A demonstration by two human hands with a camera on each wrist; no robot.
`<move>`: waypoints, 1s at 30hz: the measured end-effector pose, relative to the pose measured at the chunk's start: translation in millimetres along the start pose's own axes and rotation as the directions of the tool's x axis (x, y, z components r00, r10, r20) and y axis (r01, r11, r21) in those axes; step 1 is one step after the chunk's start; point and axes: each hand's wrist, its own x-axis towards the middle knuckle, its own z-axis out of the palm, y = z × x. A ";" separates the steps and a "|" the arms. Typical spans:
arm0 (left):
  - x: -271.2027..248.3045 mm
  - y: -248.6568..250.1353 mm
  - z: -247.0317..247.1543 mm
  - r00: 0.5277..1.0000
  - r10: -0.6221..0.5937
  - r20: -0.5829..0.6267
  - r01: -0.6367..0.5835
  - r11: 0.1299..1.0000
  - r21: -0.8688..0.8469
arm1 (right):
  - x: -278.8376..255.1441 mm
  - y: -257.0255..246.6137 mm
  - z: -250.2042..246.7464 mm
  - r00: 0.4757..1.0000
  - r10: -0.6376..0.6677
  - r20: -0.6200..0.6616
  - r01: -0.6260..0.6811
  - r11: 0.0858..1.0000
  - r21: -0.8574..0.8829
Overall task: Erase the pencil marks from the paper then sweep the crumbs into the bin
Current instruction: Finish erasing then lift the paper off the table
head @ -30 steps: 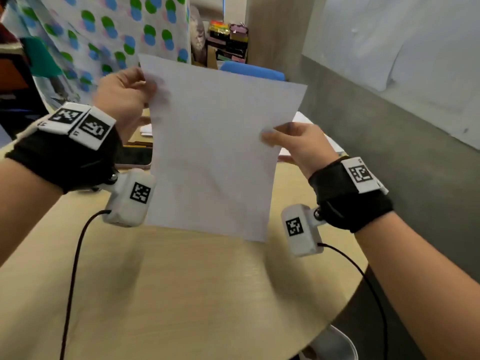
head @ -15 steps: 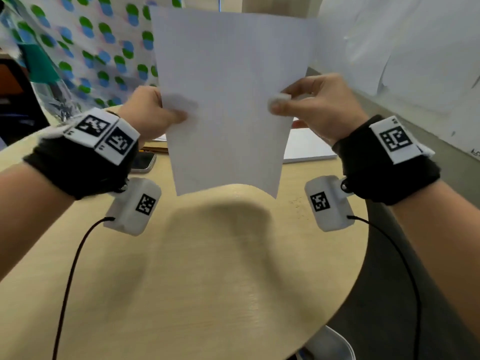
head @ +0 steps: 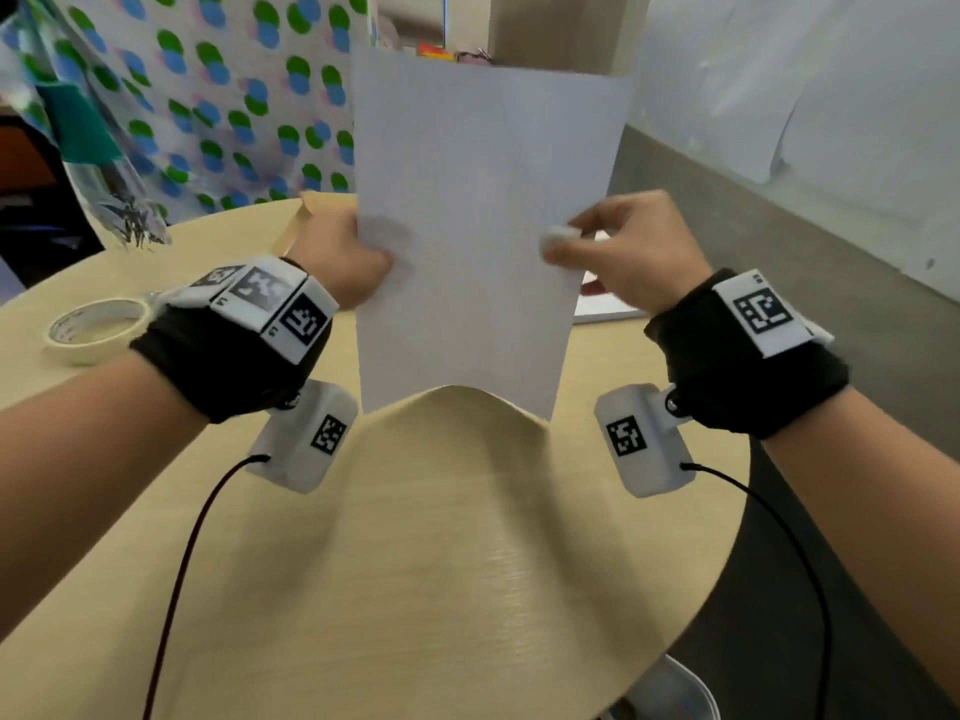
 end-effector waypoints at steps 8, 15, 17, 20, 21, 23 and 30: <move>9.1 -4.1 -1.1 0.998 -0.050 -0.041 0.037 0.961 -0.274 | 7.6 9.4 -1.6 0.984 -0.037 -0.177 0.028 0.998 -0.057; 18.6 -11.7 6.7 0.992 -0.096 0.078 0.120 0.903 -0.413 | -2.1 14.4 25.0 0.618 -0.761 -0.198 0.642 0.633 -0.432; 17.8 -10.0 9.2 0.989 -0.064 0.135 0.119 0.884 -0.452 | 3.5 9.3 28.6 0.632 -0.771 -0.076 0.689 0.604 -0.401; 15.4 -5.7 10.2 0.972 0.006 0.237 0.120 0.850 -0.513 | 7.4 12.0 42.8 0.638 -0.758 0.136 0.713 0.514 -0.477; 14.9 -4.9 10.3 0.961 0.030 0.274 0.129 0.830 -0.542 | 4.3 20.6 50.2 0.617 -0.745 0.256 0.743 0.442 -0.502; 15.5 -3.9 10.3 0.946 0.055 0.319 0.155 0.789 -0.594 | -10.2 41.6 64.2 0.527 -0.632 0.569 0.846 0.326 -0.422; 12.5 -2.4 15.6 0.890 0.105 0.444 0.243 0.714 -0.656 | -20.8 29.9 52.9 0.594 -0.734 0.330 0.786 0.442 -0.431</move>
